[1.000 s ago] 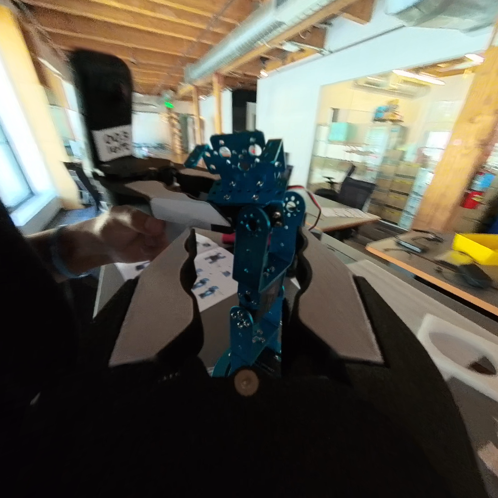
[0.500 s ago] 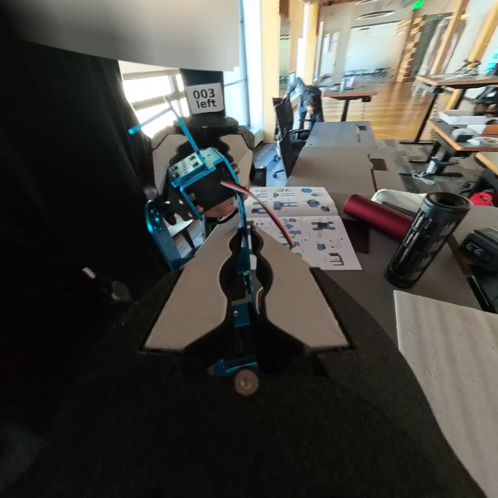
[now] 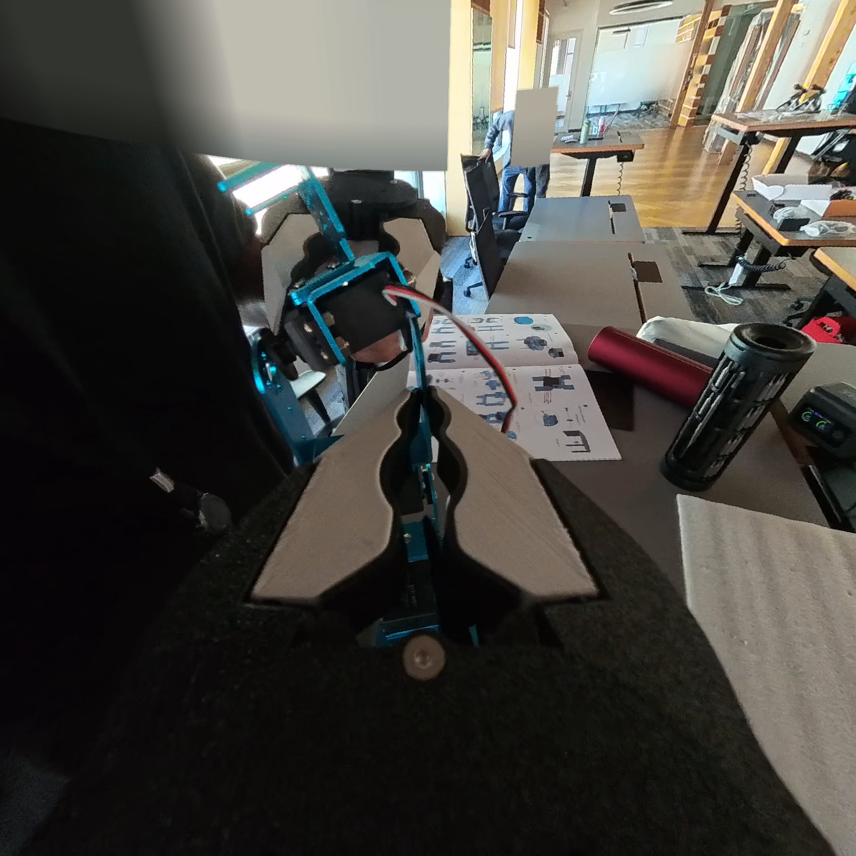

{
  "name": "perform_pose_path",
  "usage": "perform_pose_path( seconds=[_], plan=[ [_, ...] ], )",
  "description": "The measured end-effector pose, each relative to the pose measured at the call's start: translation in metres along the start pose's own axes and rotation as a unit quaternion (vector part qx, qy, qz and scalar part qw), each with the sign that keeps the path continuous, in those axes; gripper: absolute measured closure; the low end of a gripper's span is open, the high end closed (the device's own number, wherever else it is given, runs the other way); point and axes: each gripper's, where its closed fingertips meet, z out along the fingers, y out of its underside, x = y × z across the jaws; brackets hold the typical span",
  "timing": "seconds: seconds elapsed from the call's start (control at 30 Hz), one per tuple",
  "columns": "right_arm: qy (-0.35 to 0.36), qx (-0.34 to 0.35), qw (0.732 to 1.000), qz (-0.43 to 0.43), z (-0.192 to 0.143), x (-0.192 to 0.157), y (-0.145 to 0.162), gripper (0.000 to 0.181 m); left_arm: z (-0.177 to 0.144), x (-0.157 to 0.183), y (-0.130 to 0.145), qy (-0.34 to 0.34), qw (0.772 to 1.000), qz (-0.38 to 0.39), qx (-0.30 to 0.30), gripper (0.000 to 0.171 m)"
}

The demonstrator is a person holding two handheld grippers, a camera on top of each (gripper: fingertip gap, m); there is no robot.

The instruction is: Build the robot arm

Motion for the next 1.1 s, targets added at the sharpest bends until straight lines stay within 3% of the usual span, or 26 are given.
perform_pose_path(
  seconds=[0.27,0.4,0.63,0.93,1.1],
  plan=[
    [-0.004,-0.006,1.0,0.018,0.0,0.001,0.001,0.179,-0.001,0.002,0.006,0.01,0.999,0.005,-0.033,0.124],
    [-0.002,-0.01,1.0,0.016,-0.002,0.002,0.002,0.179,0.001,0.001,0.023,0.014,0.996,0.025,-0.086,0.125],
    [-0.013,-0.018,1.0,0.015,0.004,-0.002,0.001,0.179,0.005,0.008,0.009,0.063,0.991,0.049,-0.11,0.126],
    [-0.009,-0.021,1.0,0.017,0.004,-0.002,0.0,0.18,0.001,0.008,0.011,0.158,0.964,0.042,-0.211,0.126],
    [-0.001,-0.029,1.0,-0.003,0.002,-0.004,0.001,0.18,-0.001,0.013,0.017,0.221,0.938,-0.006,-0.267,0.126]
  ],
)
